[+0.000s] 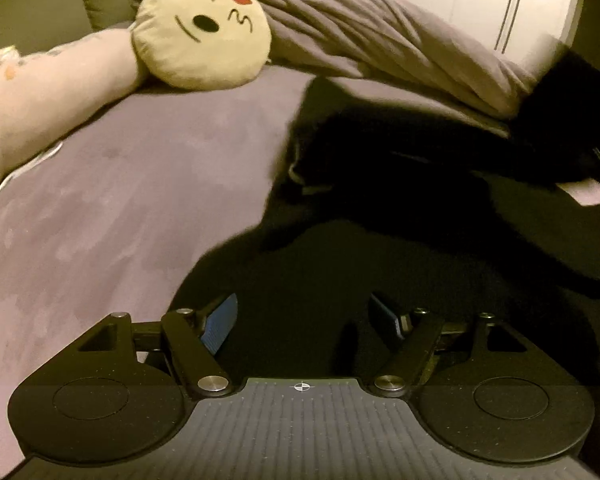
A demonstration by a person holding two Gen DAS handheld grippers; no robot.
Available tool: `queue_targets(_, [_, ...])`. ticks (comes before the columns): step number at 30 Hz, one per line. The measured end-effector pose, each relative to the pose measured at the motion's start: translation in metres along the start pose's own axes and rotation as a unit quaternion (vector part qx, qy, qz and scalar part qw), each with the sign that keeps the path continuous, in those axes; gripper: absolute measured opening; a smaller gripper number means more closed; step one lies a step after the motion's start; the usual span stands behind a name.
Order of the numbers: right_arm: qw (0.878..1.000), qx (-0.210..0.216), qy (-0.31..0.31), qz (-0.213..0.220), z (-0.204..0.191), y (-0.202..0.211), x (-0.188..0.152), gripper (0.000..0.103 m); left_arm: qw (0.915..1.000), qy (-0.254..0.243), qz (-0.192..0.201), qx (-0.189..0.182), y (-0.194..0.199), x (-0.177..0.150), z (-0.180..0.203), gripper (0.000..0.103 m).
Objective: Fold small clothes
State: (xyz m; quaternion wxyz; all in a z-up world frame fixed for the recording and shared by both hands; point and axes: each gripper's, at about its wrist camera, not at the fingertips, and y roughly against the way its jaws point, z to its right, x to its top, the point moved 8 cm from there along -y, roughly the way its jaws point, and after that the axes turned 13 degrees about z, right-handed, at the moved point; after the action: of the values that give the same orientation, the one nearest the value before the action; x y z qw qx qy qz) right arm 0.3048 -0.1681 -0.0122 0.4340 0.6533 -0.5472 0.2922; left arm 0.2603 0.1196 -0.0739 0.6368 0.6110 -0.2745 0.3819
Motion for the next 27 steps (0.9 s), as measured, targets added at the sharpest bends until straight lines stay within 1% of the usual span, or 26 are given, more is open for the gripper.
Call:
queue_targets(1, [1.000, -0.009, 0.002, -0.013, 0.013, 0.000, -0.006, 0.018, 1.0000, -0.001, 0.000, -0.001, -0.007, 0.004, 0.004, 0.078])
queue_targets(2, [0.999, -0.020, -0.003, -0.037, 0.028, -0.001, -0.014, 0.020, 1.0000, -0.004, -0.004, 0.001, -0.018, 0.008, 0.008, 0.077])
queue_targets(3, [0.998, -0.027, -0.020, -0.054, 0.040, -0.001, -0.019, 0.021, 0.9999, -0.006, -0.008, 0.008, -0.026, 0.011, 0.011, 0.075])
queue_targets(4, [0.997, -0.028, -0.041, -0.065, 0.048, -0.003, -0.024, 0.023, 0.9999, -0.008, -0.007, 0.011, -0.032, 0.015, 0.014, 0.076])
queue_targets(5, [0.995, -0.034, -0.065, -0.073, 0.059, -0.003, -0.026, 0.029, 0.9999, -0.011, -0.003, 0.008, -0.038, 0.018, 0.019, 0.077])
queue_targets(7, [0.992, -0.038, -0.100, -0.071, 0.071, -0.001, -0.026, 0.032, 0.9997, -0.018, -0.006, 0.014, -0.051, 0.021, 0.026, 0.076])
queue_targets(9, [0.991, -0.046, -0.110, -0.067, 0.083, 0.002, -0.025, 0.038, 0.9998, -0.014, -0.004, 0.012, -0.059, 0.022, 0.031, 0.076])
queue_targets(11, [0.989, -0.049, -0.124, -0.068, 0.095, 0.004, -0.026, 0.042, 0.9998, -0.005, -0.013, 0.015, -0.064, 0.017, 0.033, 0.076])
queue_targets(12, [0.987, -0.049, -0.135, -0.070, 0.102, -0.001, -0.025, 0.042, 0.9997, -0.002, -0.019, 0.017, -0.067, 0.015, 0.033, 0.076])
queue_targets(14, [0.983, -0.054, -0.162, -0.072, 0.114, 0.002, -0.024, 0.042, 0.9995, -0.001, -0.024, 0.022, -0.067, 0.010, 0.032, 0.076])
queue_targets(17, [0.977, -0.067, -0.196, -0.050, 0.135, 0.007, -0.016, 0.044, 0.9994, -0.005, -0.022, 0.026, -0.065, 0.007, 0.027, 0.077])
queue_targets(19, [0.974, -0.069, -0.210, -0.043, 0.142, 0.009, -0.013, 0.046, 0.9995, 0.000, -0.023, 0.021, -0.065, 0.008, 0.025, 0.077])
queue_targets(21, [0.973, -0.070, -0.215, -0.053, 0.146, 0.006, -0.014, 0.046, 0.9993, 0.010, -0.025, 0.024, -0.068, 0.012, 0.023, 0.077])
queue_targets(23, [0.971, -0.065, -0.224, -0.048, 0.148, 0.007, -0.010, 0.046, 0.9991, 0.024, -0.028, 0.022, -0.069, 0.017, 0.023, 0.077])
queue_targets(25, [0.969, -0.060, -0.239, -0.028, 0.151, 0.011, -0.001, 0.051, 0.9989, 0.034, -0.028, 0.016, -0.068, 0.020, 0.023, 0.077])
queue_targets(26, [0.967, -0.060, -0.249, -0.020, 0.155, 0.013, 0.003, 0.060, 0.9990, 0.035, -0.026, 0.012, -0.068, 0.020, 0.024, 0.077])
queue_targets(27, [0.965, -0.061, -0.253, -0.021, 0.157, 0.013, 0.004, 0.062, 0.9991, 0.032, -0.027, 0.011, -0.068, 0.020, 0.025, 0.077])
